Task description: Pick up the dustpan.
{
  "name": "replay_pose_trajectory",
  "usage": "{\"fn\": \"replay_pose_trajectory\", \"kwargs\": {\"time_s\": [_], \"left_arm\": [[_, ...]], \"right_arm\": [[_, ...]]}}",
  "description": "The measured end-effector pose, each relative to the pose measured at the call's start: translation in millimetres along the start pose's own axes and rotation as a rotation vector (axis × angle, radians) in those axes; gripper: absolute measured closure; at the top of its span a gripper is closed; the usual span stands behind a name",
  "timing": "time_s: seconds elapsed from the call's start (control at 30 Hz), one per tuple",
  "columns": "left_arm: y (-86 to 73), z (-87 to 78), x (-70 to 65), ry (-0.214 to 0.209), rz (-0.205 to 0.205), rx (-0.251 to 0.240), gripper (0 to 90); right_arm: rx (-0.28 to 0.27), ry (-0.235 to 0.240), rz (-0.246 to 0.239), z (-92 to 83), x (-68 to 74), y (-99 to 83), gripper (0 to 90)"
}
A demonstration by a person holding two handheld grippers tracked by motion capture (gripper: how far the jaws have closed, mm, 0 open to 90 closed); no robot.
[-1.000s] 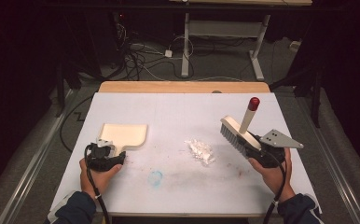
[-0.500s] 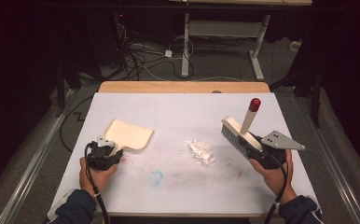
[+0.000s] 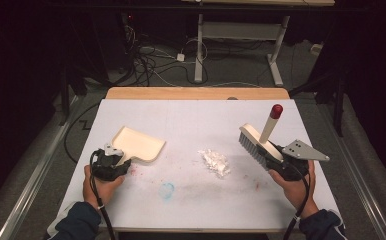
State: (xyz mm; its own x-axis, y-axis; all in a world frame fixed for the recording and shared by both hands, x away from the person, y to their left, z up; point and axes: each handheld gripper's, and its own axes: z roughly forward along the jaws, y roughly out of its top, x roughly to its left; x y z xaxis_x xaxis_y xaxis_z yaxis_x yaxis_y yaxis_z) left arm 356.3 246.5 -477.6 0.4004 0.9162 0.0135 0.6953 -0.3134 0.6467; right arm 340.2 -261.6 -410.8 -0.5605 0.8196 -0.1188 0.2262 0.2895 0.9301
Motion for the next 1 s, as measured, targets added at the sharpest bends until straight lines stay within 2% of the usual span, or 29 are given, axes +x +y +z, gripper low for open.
{"fn": "replay_pose_trajectory", "kwargs": {"time_s": [0.2, 0.47, 0.67, 1.0], "left_arm": [[4.6, -7.9, -3.1, 0.001, 0.051, -0.011, 63.9], [6.3, -17.2, -5.4, -0.014, 0.081, -0.023, 63.9], [6.1, -29.5, -9.7, -0.061, 0.110, -0.026, 63.9], [5.8, -44.3, -24.3, -0.149, 0.221, 0.008, 63.9]], "right_arm": [[0.003, 0.000, -0.010, 0.5, 0.8, -0.2, 67.8], [0.005, -0.001, -0.012, 0.4, 0.7, -0.1, 67.8], [0.007, -0.011, -0.013, 0.4, 0.0, -0.5, 67.8], [0.005, -0.015, 0.008, 5.0, -1.8, -3.9, 67.8]]}}
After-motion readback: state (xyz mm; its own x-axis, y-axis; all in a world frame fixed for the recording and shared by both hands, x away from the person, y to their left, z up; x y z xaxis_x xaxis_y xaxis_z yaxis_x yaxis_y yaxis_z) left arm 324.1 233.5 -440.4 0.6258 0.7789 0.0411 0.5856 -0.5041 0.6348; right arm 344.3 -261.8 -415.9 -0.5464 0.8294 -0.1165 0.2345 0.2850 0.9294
